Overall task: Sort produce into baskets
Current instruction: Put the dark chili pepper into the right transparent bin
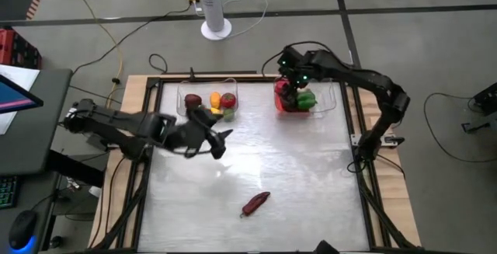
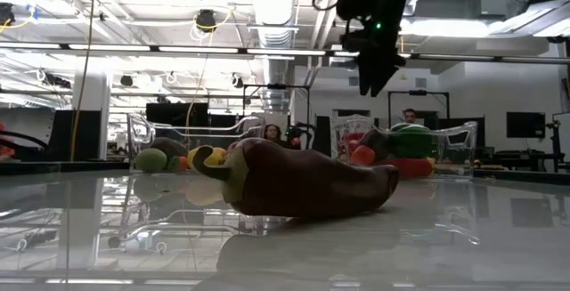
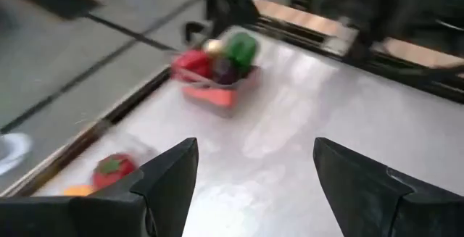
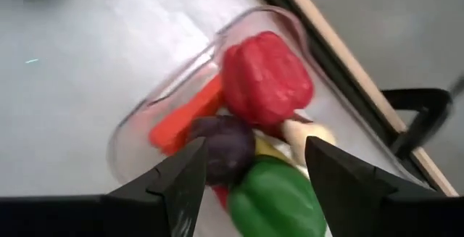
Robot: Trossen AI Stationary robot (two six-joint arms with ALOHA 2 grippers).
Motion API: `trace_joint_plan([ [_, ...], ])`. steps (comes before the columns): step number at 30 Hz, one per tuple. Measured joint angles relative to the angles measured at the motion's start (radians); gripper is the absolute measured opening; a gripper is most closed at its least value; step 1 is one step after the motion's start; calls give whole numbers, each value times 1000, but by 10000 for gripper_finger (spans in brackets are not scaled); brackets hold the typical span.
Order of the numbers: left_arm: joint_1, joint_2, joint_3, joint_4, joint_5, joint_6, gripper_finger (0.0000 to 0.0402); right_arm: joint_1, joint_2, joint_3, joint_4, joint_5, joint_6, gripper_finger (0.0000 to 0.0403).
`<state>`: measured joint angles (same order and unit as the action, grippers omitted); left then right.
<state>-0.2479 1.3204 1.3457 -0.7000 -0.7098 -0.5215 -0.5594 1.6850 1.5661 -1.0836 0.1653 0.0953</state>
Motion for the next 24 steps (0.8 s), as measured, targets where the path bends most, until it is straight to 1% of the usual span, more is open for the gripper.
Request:
trace_joint_plan([
  [2,68,-3,0,50,152,80,261,0,-27,0,-1,-68,-14,261],
  [4,134,-11,0,79,368,151,261,7,-60,0,5,-175,-19,261],
  [6,192,-14,1,102,546,194,261,20,-89,0,39,-271,-45,261],
  [8,232,-15,1,97,656,220,261,44,-105,0,81,-333,-67,261],
  [10,260,-14,1,95,714,256,261,79,-114,0,125,-393,-48,261],
  [12,274,-14,1,96,726,319,261,142,-117,0,159,-441,-12,261],
  [14,274,-24,0,97,725,416,261,236,-116,2,160,-446,32,261],
  [16,258,-52,-13,127,744,505,261,353,-100,2,167,-441,86,261],
  [18,243,-101,-40,186,790,582,261,475,-72,1,192,-401,109,261],
  [20,238,-155,-98,229,834,621,261,585,-38,1,234,-333,120,261],
  [22,240,-199,-169,258,857,626,261,677,-1,0,284,-245,139,261],
  [24,246,-247,-241,276,858,606,261,753,37,1,360,-193,140,260],
])
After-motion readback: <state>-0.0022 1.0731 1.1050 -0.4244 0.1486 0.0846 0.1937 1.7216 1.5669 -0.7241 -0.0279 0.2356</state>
